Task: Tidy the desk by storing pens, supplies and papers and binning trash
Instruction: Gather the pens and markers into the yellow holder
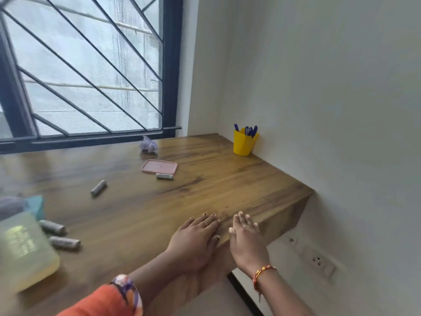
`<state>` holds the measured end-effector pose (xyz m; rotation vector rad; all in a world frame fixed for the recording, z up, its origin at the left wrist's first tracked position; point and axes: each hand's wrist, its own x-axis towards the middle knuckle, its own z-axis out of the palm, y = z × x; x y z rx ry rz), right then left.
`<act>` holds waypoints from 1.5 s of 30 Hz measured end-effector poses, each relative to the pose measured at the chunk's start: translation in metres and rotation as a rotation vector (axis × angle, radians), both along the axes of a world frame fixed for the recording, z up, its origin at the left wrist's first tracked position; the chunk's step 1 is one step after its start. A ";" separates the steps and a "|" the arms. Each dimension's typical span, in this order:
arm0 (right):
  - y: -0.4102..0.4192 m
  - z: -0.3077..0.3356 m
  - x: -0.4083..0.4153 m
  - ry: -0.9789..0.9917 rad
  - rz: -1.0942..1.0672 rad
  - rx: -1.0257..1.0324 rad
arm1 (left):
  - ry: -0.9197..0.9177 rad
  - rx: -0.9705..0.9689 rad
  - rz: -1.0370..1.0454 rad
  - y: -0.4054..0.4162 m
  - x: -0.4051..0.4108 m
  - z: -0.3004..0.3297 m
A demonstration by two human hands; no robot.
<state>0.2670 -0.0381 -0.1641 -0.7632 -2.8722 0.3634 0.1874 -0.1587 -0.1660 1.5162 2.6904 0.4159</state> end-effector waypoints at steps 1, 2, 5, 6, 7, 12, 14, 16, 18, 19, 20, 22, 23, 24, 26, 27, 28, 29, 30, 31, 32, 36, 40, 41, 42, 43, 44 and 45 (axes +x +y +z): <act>-0.015 0.002 0.002 -0.009 0.060 0.004 | 0.007 -0.008 0.004 -0.016 0.002 0.002; -0.030 0.003 0.003 -0.018 0.127 0.005 | 0.009 -0.013 0.013 -0.033 0.003 0.004; -0.076 0.007 -0.003 -0.029 0.328 0.001 | 0.020 -0.042 0.072 -0.080 0.006 0.008; -0.091 0.007 -0.008 -0.025 0.380 -0.003 | 0.018 -0.040 0.090 -0.097 0.005 0.009; -0.105 0.007 -0.013 -0.026 0.419 0.001 | 0.016 -0.047 0.106 -0.113 0.002 0.007; -0.168 -0.006 -0.025 0.088 0.425 0.037 | 0.068 0.006 0.144 -0.180 -0.002 -0.007; -0.183 -0.013 -0.021 0.220 0.295 0.087 | 0.033 -0.011 0.133 -0.187 0.006 -0.009; -0.188 -0.021 -0.019 0.298 0.247 0.107 | 0.009 -0.015 0.136 -0.188 0.009 -0.007; -0.190 -0.026 -0.019 0.308 0.221 0.116 | 0.002 -0.036 0.133 -0.186 0.009 -0.004; -0.190 -0.027 -0.019 0.316 0.202 0.128 | -0.010 -0.038 0.123 -0.187 0.009 -0.004; -0.191 -0.028 -0.019 0.320 0.182 0.135 | -0.009 -0.035 0.114 -0.188 0.010 -0.004; -0.198 -0.027 -0.018 0.314 0.160 0.088 | 0.015 -0.006 0.102 -0.192 0.012 -0.002; -0.203 -0.027 -0.016 0.321 0.142 0.060 | 0.032 0.004 0.086 -0.194 0.014 0.002; -0.208 -0.027 -0.013 0.332 0.110 0.037 | 0.054 -0.018 0.057 -0.198 0.017 0.005; -0.223 -0.025 -0.008 0.371 0.032 -0.004 | 0.083 -0.080 -0.035 -0.214 0.023 0.015; -0.235 -0.022 -0.004 0.407 -0.012 -0.044 | 0.080 -0.093 -0.072 -0.227 0.026 0.022; -0.251 -0.018 0.000 0.452 -0.035 -0.078 | 0.086 -0.100 -0.095 -0.243 0.029 0.032; -0.268 -0.013 0.002 0.506 -0.026 -0.088 | 0.111 -0.109 -0.110 -0.261 0.030 0.042; -0.286 -0.008 0.001 0.558 0.013 -0.067 | 0.138 -0.114 -0.120 -0.282 0.030 0.052; -0.304 -0.002 -0.001 0.603 0.071 -0.031 | 0.152 -0.099 -0.125 -0.303 0.028 0.064; -0.324 0.005 -0.005 0.643 0.135 -0.006 | 0.151 -0.079 -0.114 -0.326 0.025 0.076; -0.402 0.034 -0.036 0.727 0.335 -0.031 | 0.114 -0.077 0.048 -0.420 -0.001 0.119; -0.469 0.051 -0.077 0.674 0.595 -0.088 | -0.005 -0.250 0.289 -0.513 -0.041 0.141; -0.482 0.054 -0.088 0.635 0.659 -0.110 | -0.049 -0.300 0.363 -0.535 -0.050 0.143; -0.493 0.058 -0.099 0.603 0.712 -0.123 | -0.083 -0.367 0.439 -0.555 -0.058 0.144; -0.502 0.062 -0.110 0.568 0.743 -0.127 | -0.112 -0.447 0.513 -0.574 -0.065 0.143; -0.509 0.067 -0.123 0.518 0.760 -0.133 | -0.127 -0.510 0.579 -0.590 -0.072 0.142; -0.516 0.070 -0.137 0.445 0.759 -0.146 | -0.132 -0.541 0.634 -0.605 -0.080 0.138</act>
